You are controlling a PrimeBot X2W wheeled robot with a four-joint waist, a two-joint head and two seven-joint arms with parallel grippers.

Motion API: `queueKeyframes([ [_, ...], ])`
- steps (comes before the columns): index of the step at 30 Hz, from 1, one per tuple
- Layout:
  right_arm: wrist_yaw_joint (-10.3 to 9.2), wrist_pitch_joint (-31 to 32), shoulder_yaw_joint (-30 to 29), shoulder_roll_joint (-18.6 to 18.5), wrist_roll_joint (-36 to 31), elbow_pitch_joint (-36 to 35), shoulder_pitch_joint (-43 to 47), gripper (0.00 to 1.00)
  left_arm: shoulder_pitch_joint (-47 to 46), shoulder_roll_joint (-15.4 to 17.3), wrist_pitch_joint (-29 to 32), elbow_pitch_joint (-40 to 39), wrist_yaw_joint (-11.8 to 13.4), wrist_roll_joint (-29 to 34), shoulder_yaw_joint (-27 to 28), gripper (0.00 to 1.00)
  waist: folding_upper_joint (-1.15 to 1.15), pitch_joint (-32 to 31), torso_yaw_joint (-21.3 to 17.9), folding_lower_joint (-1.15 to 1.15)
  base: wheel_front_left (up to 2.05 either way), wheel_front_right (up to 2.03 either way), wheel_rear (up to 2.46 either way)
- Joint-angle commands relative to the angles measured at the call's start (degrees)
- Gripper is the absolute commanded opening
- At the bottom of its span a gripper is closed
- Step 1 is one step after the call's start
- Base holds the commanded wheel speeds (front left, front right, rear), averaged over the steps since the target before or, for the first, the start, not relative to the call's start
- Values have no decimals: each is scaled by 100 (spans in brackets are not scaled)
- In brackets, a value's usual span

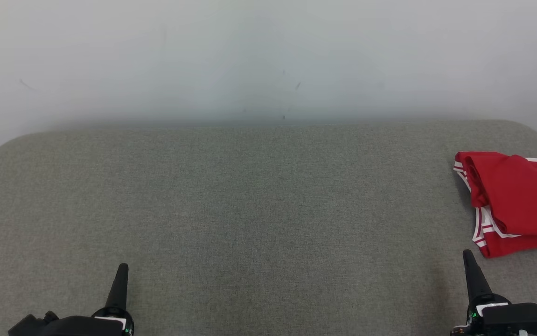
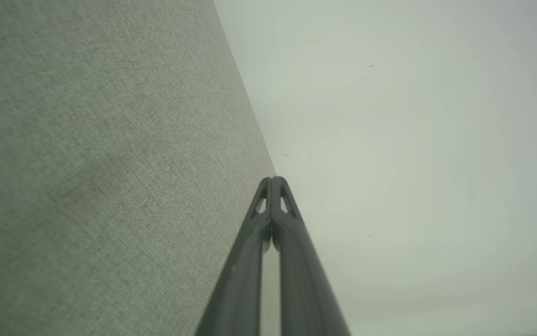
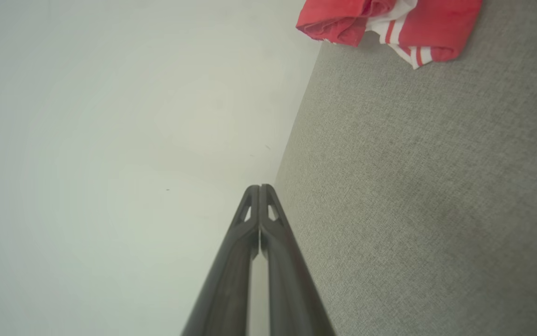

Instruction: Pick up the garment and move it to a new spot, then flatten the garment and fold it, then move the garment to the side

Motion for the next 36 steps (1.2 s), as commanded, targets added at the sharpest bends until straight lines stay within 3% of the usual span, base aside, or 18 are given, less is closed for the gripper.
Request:
queueKeyframes([
  [1,-8,15,-22,-10,106,-38,-59,0,-121,17,29,-1,-16,-89,30,0,0,1,0,0,0,0,0],
  [36,-11,266,-174,-11,1576,-129,-154,0,-425,19,427,146,-111,-1429,118,0,0,49,-12,0,0,0,0],
])
